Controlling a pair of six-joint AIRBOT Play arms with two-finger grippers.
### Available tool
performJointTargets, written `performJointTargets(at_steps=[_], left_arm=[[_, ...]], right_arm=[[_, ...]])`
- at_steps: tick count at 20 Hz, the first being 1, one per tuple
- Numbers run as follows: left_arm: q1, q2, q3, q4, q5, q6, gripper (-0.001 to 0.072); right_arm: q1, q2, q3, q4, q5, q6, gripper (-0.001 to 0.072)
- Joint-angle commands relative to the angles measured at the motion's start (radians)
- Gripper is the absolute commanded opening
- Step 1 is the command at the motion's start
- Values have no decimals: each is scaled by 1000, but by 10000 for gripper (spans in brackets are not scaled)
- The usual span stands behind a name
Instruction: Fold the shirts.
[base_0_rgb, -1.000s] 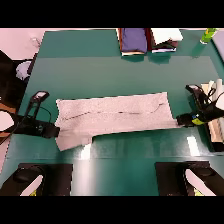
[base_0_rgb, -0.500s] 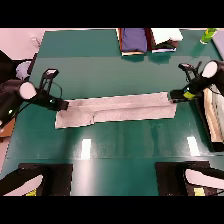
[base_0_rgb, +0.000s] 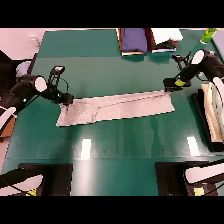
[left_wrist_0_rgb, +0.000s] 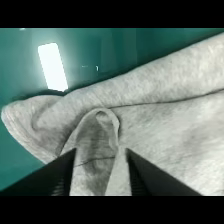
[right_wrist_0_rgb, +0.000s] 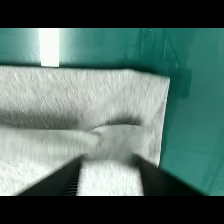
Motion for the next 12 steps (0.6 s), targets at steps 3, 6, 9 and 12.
performJointTargets(at_steps=[3,6,9,12], left_arm=[[1,-6,112,-5,-119,-3,425],[1,-8,121,-72,-158,-3,424],[-2,-8,121,-161,-127,12,58],[-48,-9,121,-182,-80,26,32]], right_arm=[[-48,-5,54,71,28,-48,503],[-114,68,-100,74,18,-53,634],[-158,90,-243,117,-30,-70,710],[-164,88,-345,207,-116,-103,709]])
